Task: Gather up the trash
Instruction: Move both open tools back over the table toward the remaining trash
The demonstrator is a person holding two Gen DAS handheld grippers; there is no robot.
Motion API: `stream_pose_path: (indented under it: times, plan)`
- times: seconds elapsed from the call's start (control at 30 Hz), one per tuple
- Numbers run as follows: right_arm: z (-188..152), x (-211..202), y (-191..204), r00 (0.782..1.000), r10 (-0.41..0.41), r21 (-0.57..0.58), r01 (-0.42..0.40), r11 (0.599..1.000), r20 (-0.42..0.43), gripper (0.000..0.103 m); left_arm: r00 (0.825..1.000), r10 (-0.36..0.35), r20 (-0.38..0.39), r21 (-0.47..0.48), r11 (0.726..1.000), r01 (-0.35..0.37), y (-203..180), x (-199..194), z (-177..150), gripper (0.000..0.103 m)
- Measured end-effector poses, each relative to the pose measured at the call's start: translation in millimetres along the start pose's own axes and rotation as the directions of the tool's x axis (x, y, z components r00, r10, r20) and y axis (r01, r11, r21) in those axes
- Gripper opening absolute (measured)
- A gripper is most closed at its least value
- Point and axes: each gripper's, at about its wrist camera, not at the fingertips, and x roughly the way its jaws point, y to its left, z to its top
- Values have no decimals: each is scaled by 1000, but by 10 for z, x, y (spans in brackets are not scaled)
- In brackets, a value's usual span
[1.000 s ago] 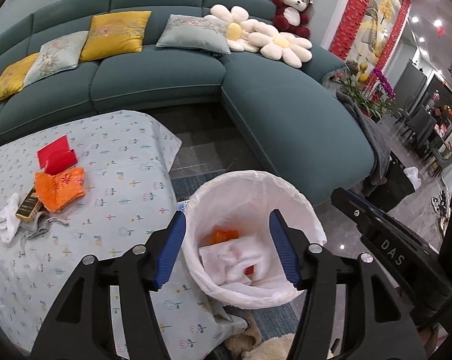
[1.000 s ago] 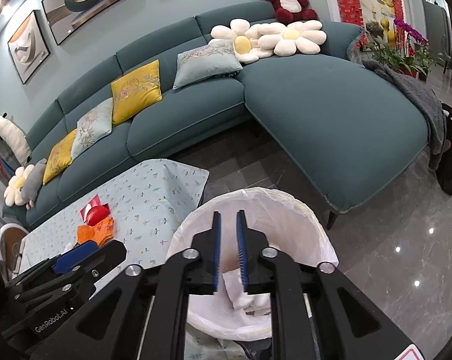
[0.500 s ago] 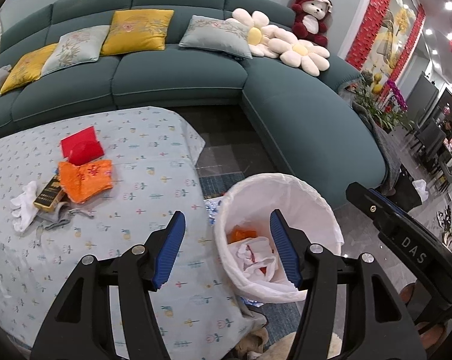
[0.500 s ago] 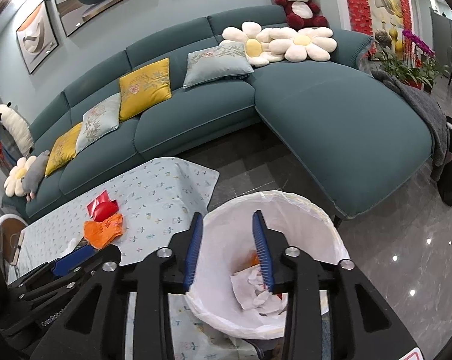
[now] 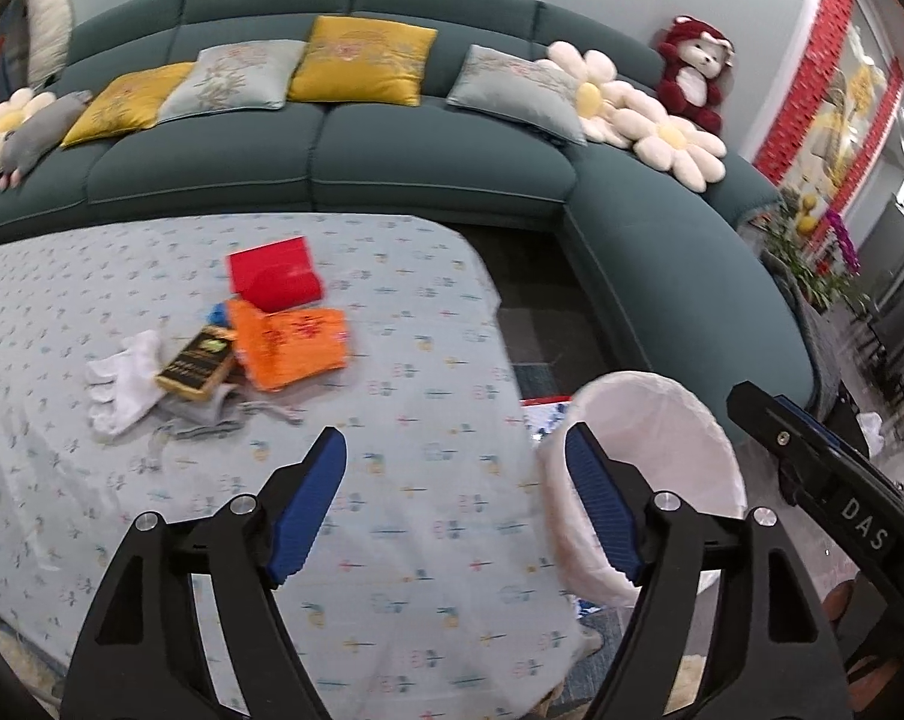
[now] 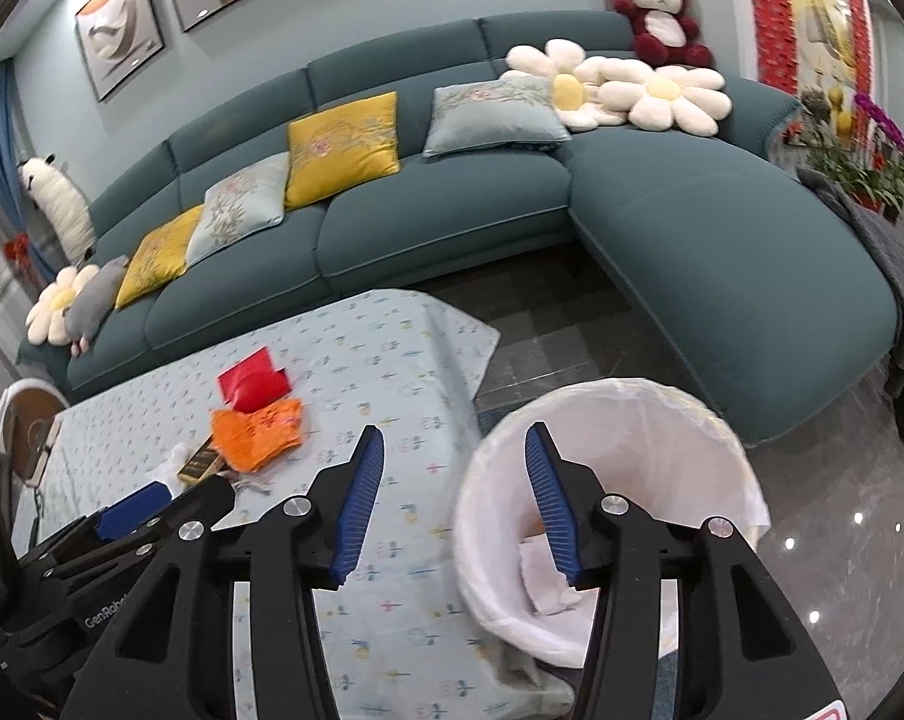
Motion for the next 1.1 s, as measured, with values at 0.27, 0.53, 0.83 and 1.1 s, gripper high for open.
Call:
stream_pose_path:
  times: [0.27, 0.53, 0.83, 1.1]
  plan:
    - [-100, 121, 526, 998, 48, -57, -50, 997, -42, 48, 999, 53, 8, -86, 995, -52, 541, -92, -42, 79]
    - [-225, 320, 1052, 992, 84, -120, -95, 988, -95, 48, 994, 112, -8, -163, 980, -112, 1188, -126, -116, 82]
    - [-344, 732, 1575, 980, 117, -157, -143, 977, -163, 48, 983, 182, -37, -248, 951, -185, 1936, -42, -142, 84]
    - [-409, 1272, 1956, 963, 136, -181, -180, 967, -233, 48, 972, 219, -87, -304, 923, -235, 2434, 249, -48, 84]
